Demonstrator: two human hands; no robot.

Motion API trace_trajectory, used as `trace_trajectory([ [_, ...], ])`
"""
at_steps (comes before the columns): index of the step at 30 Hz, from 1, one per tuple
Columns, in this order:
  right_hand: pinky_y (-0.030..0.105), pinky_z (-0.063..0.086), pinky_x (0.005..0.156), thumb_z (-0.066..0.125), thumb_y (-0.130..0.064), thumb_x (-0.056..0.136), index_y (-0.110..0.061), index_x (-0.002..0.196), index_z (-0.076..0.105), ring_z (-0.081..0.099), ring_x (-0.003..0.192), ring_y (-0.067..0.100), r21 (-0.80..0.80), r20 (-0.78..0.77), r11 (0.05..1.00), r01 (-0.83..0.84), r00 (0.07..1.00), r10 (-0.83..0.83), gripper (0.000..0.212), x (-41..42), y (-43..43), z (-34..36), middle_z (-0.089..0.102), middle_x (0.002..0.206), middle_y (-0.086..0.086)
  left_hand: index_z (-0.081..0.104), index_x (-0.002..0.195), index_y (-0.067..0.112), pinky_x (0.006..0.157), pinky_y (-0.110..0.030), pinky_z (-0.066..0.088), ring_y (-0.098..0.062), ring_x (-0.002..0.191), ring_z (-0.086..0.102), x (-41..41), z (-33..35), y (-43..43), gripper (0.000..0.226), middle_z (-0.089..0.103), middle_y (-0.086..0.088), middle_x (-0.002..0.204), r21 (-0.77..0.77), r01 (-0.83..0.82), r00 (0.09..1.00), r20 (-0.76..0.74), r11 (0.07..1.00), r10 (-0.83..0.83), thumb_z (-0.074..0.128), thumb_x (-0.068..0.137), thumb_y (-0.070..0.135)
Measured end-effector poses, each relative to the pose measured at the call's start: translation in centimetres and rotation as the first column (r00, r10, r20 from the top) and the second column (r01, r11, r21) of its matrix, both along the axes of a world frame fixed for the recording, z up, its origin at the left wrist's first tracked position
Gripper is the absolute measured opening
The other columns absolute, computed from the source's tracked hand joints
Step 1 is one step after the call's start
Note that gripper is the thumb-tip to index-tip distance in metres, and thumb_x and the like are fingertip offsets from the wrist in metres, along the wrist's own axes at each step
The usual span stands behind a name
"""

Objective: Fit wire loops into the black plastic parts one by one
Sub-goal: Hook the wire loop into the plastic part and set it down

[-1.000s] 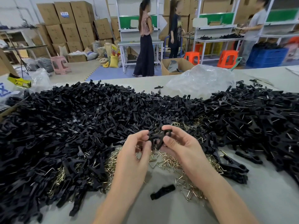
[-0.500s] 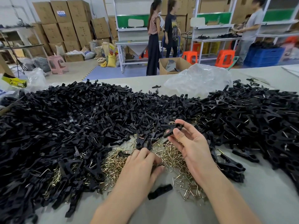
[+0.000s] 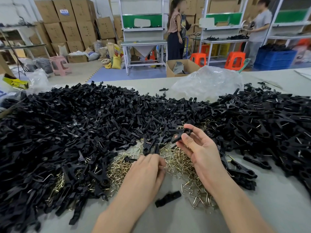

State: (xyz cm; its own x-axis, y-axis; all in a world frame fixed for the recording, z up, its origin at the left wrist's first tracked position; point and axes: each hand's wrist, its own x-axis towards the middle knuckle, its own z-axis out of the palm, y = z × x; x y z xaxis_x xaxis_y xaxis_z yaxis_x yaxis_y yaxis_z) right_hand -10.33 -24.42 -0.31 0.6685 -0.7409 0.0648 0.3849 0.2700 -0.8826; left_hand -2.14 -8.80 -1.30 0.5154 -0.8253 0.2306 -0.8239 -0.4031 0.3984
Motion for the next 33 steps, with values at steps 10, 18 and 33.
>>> trace_trajectory([
  [10,0.025,0.059,0.081,0.069,-0.003,0.084,-0.029,0.098,0.080,0.075,0.097,0.020,-0.010,-0.037,1.000,-0.027,0.999,0.027,0.032,-0.1,-0.1,-0.1,0.075,0.097,0.002,0.067,0.120,0.026,0.087,0.000,0.034,0.014,0.095,0.051,0.8,-0.2,-0.1,0.023,0.060,0.025,0.106,-0.243,-0.095,0.987,-0.153,0.966,0.058,0.052,0.104,0.022],
  [18,0.027,0.059,0.084,0.071,-0.007,0.084,-0.028,0.101,0.079,0.074,0.097,0.021,-0.033,-0.063,0.997,-0.066,0.996,0.063,0.029,0.0,0.2,-0.1,0.069,0.108,0.012,0.064,0.127,0.031,0.085,-0.010,0.041,0.002,0.101,0.052,1.7,-0.9,0.2,0.047,0.049,0.020,0.106,-0.233,-0.059,0.998,-0.046,0.971,0.049,0.053,0.097,-0.003],
  [33,0.030,0.059,0.089,0.077,-0.017,0.075,-0.028,0.105,0.078,0.074,0.102,0.024,-0.100,-0.076,0.967,-0.234,0.971,0.227,0.032,0.1,0.8,-0.3,0.069,0.101,0.006,0.071,0.104,0.039,0.078,-0.019,0.054,-0.009,0.088,0.069,1.0,1.9,0.2,0.031,0.072,0.010,0.092,-0.598,-0.486,0.757,-0.653,0.638,-0.035,0.068,0.094,0.009],
])
